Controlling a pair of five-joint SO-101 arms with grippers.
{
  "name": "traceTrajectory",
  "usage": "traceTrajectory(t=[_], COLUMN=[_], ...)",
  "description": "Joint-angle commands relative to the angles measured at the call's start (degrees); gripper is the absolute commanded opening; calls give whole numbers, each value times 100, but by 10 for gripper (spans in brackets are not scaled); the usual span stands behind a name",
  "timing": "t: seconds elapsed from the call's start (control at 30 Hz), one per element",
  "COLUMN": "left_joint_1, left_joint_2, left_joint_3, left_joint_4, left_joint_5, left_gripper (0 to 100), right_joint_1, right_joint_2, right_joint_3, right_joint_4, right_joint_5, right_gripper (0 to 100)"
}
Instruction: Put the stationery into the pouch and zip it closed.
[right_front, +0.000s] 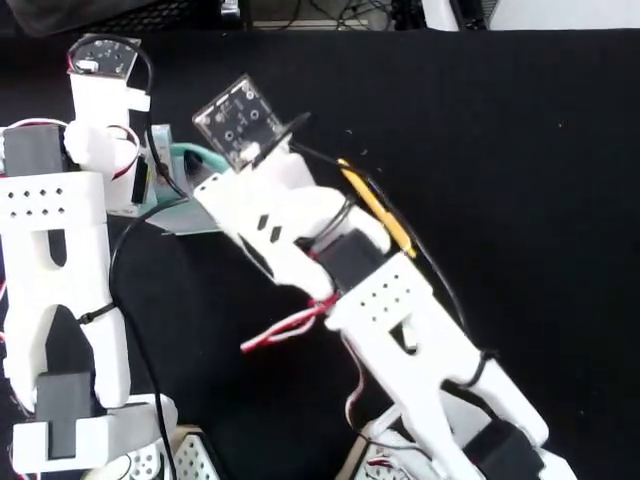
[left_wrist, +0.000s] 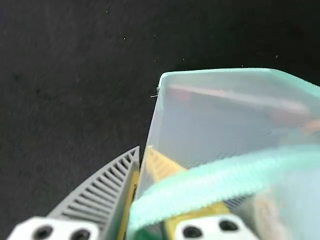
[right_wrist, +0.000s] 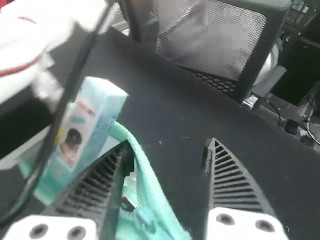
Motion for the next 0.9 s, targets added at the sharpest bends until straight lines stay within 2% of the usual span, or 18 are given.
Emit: traceTrajectory(t=[0.0, 0.17, 0.27, 0.33, 0.37, 0.57, 0.77, 0.87], left_joint_1=[4, 13, -13, -22, -22, -31, -31, -22], left_joint_2=[-202, -677, -651, -642, -677, -703, -695, -695], left_joint_3=[48, 154, 558, 875, 998, 1121, 1121, 1121], left_joint_4=[44, -9, -440, -782, -905, -914, -782, -782], left_joint_5=[0, -9, 9, 9, 9, 18, 18, 18], left_gripper=[29, 29, 29, 29, 29, 29, 29, 29], right_joint_1=[440, 255, 158, 149, 149, 149, 44, 26], right_joint_2=[400, 127, -242, -470, -549, -708, -1745, -2422], right_joint_3=[-268, -286, -277, -286, -286, -312, -699, -822], right_joint_4=[79, 325, 448, 475, 475, 782, 1697, 2171], right_joint_5=[9, 9, 9, 9, 35, 202, 193, 158], right_gripper=[150, 107, 92, 15, 13, 49, 241, 250])
